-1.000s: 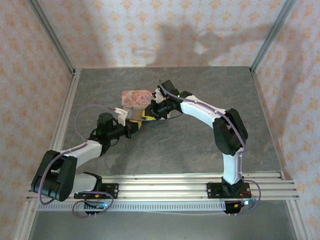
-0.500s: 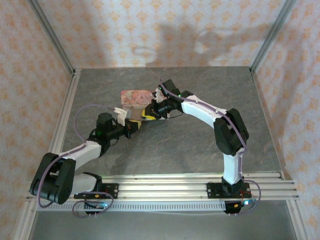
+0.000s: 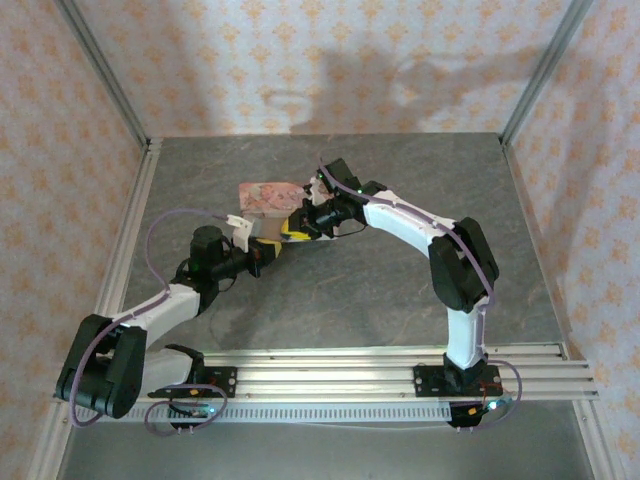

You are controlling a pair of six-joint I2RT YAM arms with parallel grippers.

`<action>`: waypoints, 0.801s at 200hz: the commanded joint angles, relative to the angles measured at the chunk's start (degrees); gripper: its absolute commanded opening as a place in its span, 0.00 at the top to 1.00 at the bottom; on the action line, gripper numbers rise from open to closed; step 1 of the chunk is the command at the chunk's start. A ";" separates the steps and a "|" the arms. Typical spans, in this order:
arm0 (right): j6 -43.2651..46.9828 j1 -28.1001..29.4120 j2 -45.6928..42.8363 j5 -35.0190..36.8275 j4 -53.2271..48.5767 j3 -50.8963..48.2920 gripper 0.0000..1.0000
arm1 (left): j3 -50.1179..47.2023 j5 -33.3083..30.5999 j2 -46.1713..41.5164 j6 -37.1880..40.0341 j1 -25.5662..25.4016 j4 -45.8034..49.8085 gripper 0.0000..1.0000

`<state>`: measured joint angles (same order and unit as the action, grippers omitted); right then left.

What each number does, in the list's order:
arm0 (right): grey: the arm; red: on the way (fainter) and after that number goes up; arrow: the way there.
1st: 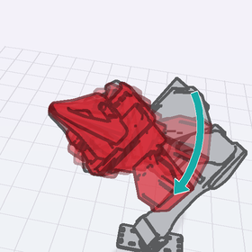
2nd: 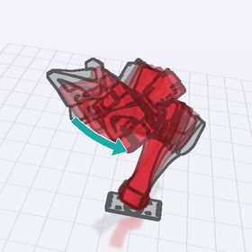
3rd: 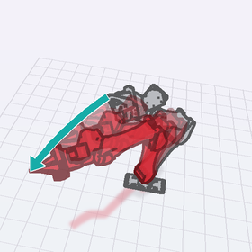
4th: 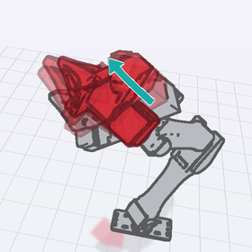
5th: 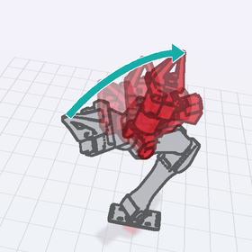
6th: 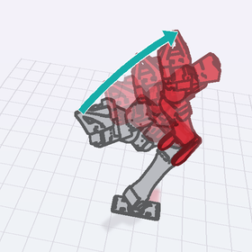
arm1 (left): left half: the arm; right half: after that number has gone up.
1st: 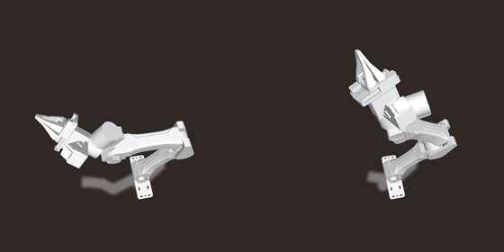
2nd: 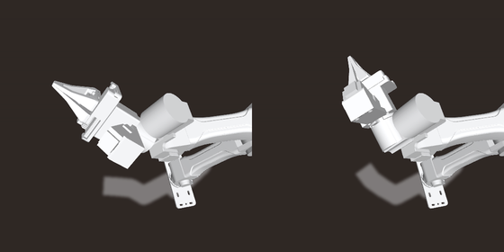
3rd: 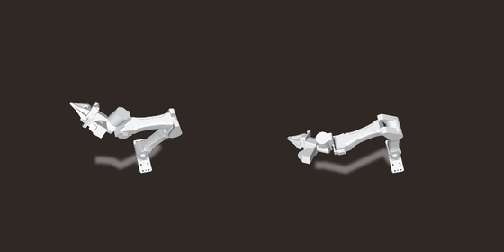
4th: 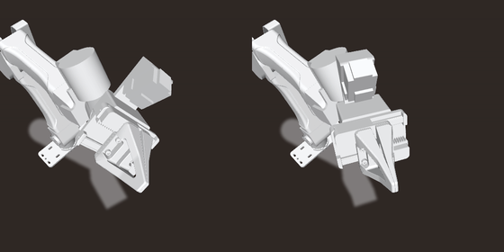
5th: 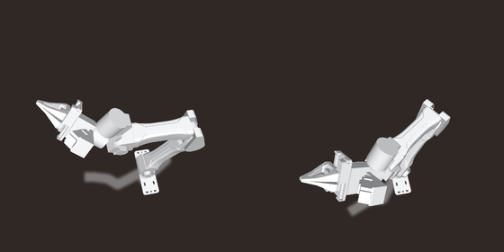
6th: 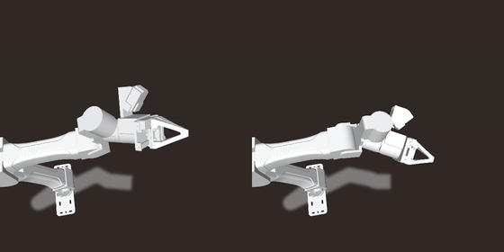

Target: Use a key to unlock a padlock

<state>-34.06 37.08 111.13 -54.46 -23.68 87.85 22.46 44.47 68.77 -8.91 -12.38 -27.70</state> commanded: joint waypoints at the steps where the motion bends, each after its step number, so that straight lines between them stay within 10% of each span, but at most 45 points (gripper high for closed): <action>1: -0.59 0.69 -2.99 -5.39 0.95 0.23 1.00 | 2.24 -0.22 1.44 0.02 -0.49 -3.54 1.00; 95: -1.56 1.41 -1.71 -3.74 2.85 -2.08 1.00 | 3.54 0.74 5.35 -5.81 -1.02 -10.26 1.00; 160: -9.02 2.19 0.80 2.00 14.08 -7.72 1.00 | 1.97 -10.73 8.44 -7.13 -5.94 -5.46 1.00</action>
<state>-37.47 36.99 111.13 -50.98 -16.58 81.97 23.64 37.93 75.81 -14.15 -16.29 -31.14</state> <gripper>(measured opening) 0.150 0.052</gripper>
